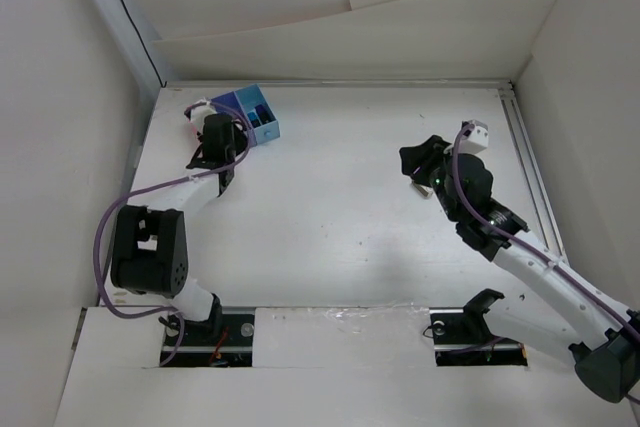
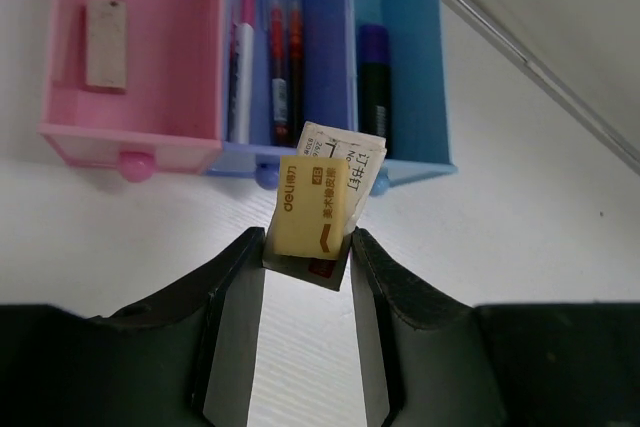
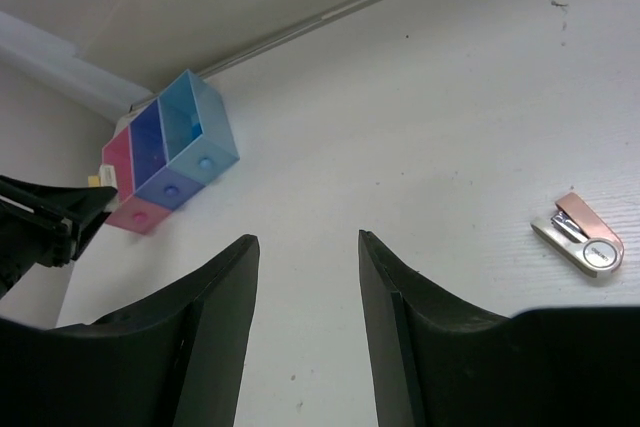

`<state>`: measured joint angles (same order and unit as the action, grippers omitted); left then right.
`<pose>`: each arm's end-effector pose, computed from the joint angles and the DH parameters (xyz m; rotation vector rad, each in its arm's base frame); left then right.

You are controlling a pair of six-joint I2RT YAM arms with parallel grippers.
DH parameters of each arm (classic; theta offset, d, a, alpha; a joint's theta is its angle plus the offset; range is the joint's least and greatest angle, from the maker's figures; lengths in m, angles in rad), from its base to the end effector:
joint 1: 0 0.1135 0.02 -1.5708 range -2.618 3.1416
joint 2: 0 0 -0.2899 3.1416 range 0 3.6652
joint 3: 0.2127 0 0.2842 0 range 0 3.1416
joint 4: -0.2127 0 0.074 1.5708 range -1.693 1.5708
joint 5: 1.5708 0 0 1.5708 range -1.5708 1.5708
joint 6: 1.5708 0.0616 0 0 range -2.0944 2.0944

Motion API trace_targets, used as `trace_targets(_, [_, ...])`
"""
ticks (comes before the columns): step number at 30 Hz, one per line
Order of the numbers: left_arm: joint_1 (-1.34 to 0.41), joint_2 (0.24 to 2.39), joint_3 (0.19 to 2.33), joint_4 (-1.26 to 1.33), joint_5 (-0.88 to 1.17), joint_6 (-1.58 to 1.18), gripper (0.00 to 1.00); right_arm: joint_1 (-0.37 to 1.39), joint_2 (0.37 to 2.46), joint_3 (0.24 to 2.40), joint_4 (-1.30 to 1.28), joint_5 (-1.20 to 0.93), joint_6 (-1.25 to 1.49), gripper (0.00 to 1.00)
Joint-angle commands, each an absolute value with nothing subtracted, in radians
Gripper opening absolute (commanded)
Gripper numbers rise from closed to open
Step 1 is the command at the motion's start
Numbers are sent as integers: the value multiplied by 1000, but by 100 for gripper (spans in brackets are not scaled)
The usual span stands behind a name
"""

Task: Sort the stationery into containers
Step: Place the stationery in the storage box.

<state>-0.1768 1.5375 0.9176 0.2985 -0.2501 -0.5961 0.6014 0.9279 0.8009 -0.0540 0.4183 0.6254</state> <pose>0.3946 -0.0550 0.2485 -0.5593 1.8078 -0.2927 0.2265 0.1251 0.3464 0.3286 1.7352 0.5327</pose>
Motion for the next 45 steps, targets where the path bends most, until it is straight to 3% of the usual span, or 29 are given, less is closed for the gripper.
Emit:
trace_targets(1, [-101, 1522, 916, 363, -238, -653, 3, 594, 931, 808, -35, 405, 621, 50])
trace_targets(13, [-3, 1666, 1046, 318, -250, -649, 6, 594, 931, 818, -35, 396, 621, 50])
trace_targets(17, [-3, 1686, 1101, 273, -299, -617, 23, 594, 940, 818, -35, 396, 612, 50])
trace_targets(19, [-3, 1686, 1115, 262, -311, -617, 37, 594, 940, 818, -35, 396, 612, 50])
trace_targets(22, [-3, 1675, 1115, 272, -311, -617, 43, 594, 940, 818, -35, 396, 612, 50])
trace_targets(23, [-3, 1675, 1115, 272, -311, -617, 51, 594, 940, 818, -35, 396, 612, 50])
trace_targets(30, [-25, 1639, 1091, 281, -320, -617, 54, 594, 940, 818, -35, 396, 612, 50])
trace_targets(32, [-73, 1612, 1081, 317, -331, -607, 46, 594, 940, 818, -35, 406, 612, 50])
trace_targets(37, [-289, 1580, 1069, 339, -377, -537, 44, 594, 901, 805, -35, 458, 612, 47])
trace_targets(42, [-665, 1704, 1115, 310, -390, -489, 44, 594, 847, 785, -35, 505, 621, 16])
trace_targets(45, [-821, 1808, 1181, 299, -353, -500, 49, 594, 835, 785, -47, 514, 621, 14])
